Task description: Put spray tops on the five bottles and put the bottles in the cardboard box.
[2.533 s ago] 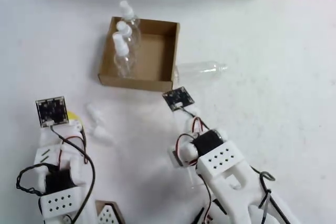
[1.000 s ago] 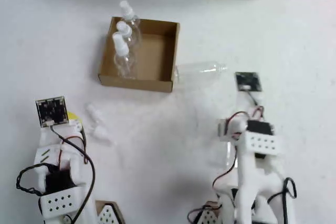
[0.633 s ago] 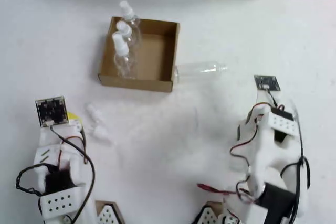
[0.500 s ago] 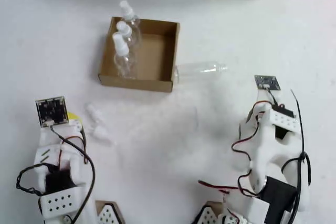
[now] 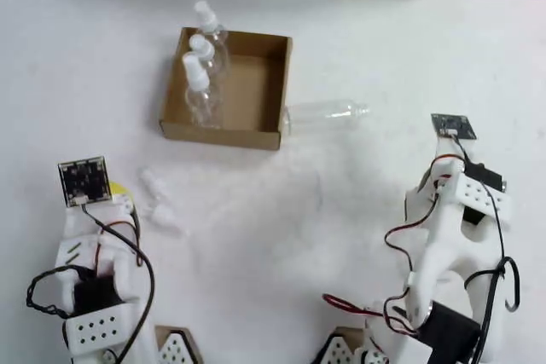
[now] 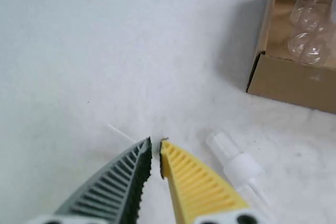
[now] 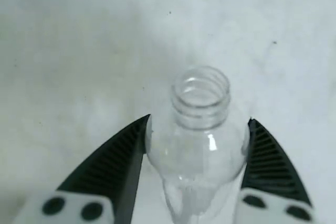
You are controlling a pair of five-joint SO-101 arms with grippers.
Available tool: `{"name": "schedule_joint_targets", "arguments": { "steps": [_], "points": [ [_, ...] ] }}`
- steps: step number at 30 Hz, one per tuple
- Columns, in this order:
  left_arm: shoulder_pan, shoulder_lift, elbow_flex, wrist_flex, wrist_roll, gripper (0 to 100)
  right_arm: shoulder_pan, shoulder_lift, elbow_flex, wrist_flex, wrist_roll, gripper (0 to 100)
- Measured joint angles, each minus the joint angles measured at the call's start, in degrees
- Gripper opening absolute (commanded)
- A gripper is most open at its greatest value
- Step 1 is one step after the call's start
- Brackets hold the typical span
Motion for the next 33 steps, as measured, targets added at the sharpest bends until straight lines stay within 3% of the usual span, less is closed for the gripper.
{"name": "schedule_joint_targets", "arguments": {
  "steps": [4,11,16,23,33],
  "points": [
    [0.0,0.0,0.0,0.0,0.0,5,0.79,0.0,0.0,0.0,2.29,34.4],
    [0.0,0.0,0.0,0.18,0.0,5,2.02,2.9,0.0,-1.05,7.03,26.9],
    [0.0,0.0,0.0,0.18,0.0,5,3.08,2.29,-0.18,-1.23,8.35,26.6],
    [0.0,0.0,0.0,0.18,0.0,5,3.34,0.35,-0.18,-1.41,16.97,26.6],
    [0.0,0.0,0.0,0.18,0.0,5,5.71,6.15,-0.18,-9.67,22.07,26.5]
  ]
}}
